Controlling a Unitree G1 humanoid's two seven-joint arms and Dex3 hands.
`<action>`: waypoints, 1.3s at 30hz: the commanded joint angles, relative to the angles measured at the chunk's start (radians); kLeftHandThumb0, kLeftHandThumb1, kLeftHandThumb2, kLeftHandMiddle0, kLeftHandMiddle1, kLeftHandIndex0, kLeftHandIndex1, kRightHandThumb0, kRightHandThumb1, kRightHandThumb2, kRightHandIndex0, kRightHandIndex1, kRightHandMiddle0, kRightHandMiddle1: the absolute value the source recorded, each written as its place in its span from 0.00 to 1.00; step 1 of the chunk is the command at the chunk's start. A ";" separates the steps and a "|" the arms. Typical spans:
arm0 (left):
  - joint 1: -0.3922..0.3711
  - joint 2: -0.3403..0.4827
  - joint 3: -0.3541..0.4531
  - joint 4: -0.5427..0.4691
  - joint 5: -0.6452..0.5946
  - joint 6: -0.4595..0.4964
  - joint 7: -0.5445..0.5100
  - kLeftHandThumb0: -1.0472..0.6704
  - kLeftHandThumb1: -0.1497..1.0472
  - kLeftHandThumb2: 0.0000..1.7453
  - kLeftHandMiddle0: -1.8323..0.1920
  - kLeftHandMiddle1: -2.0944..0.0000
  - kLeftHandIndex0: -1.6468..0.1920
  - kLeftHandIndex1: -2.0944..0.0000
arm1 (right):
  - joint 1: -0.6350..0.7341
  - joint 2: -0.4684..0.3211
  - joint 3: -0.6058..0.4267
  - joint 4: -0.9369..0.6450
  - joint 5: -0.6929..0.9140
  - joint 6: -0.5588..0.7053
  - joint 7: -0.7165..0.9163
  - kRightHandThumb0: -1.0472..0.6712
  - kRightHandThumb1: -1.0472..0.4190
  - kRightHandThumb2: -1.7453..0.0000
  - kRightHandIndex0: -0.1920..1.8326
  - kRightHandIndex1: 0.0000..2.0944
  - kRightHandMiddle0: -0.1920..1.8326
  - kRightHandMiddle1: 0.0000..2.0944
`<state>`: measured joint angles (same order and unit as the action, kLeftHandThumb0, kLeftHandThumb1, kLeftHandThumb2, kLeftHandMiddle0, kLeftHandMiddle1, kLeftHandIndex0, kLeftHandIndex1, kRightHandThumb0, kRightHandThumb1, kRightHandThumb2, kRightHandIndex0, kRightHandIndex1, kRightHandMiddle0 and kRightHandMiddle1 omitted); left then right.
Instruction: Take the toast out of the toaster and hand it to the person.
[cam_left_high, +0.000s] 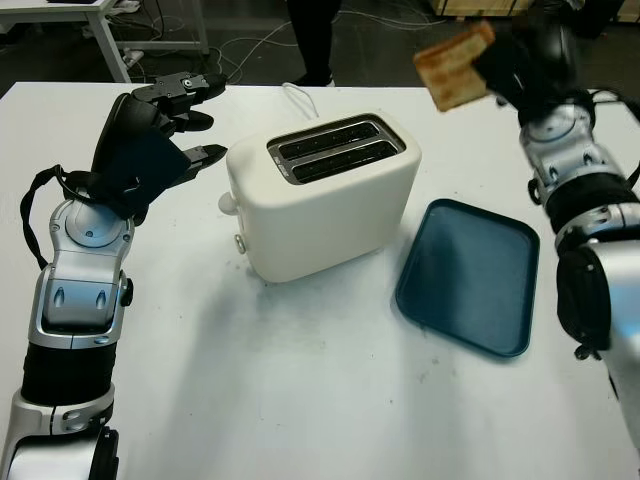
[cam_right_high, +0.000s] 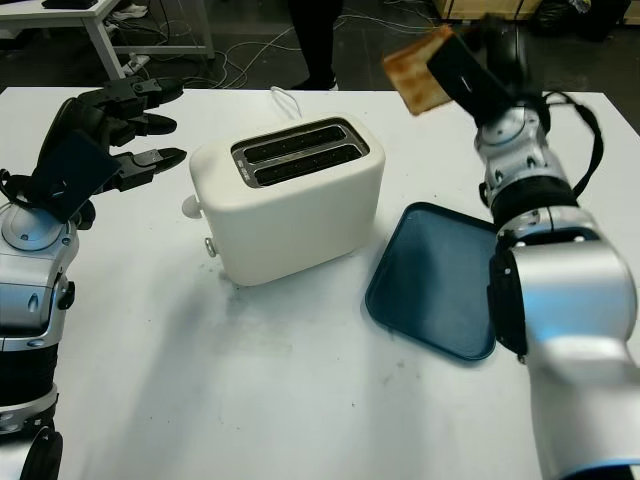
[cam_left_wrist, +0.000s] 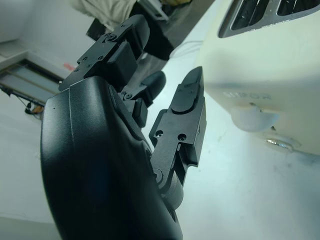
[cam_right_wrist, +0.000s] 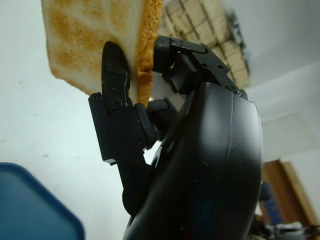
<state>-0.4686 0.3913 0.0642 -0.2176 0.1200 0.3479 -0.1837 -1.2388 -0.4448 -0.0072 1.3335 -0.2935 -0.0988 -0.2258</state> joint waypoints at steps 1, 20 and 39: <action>-0.005 0.005 0.001 -0.004 0.005 0.009 -0.001 0.45 0.89 0.01 0.74 0.61 0.57 0.96 | 0.014 0.012 -0.015 0.000 0.018 0.028 -0.016 0.51 0.09 0.81 0.47 0.83 0.32 0.83; -0.011 0.002 -0.004 0.010 0.004 0.002 -0.001 0.45 0.89 0.01 0.74 0.61 0.57 0.96 | 0.076 0.033 -0.071 0.016 0.060 0.076 0.022 0.43 0.09 0.83 0.52 0.83 0.39 0.83; -0.007 0.001 -0.006 0.002 0.010 0.012 0.004 0.44 0.89 0.01 0.74 0.61 0.58 0.96 | 0.073 0.053 -0.071 0.014 0.075 0.088 0.061 0.46 0.09 0.79 0.48 0.83 0.30 0.83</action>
<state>-0.4687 0.3912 0.0610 -0.2102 0.1205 0.3510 -0.1837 -1.1650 -0.3956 -0.0771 1.3449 -0.2221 -0.0227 -0.1696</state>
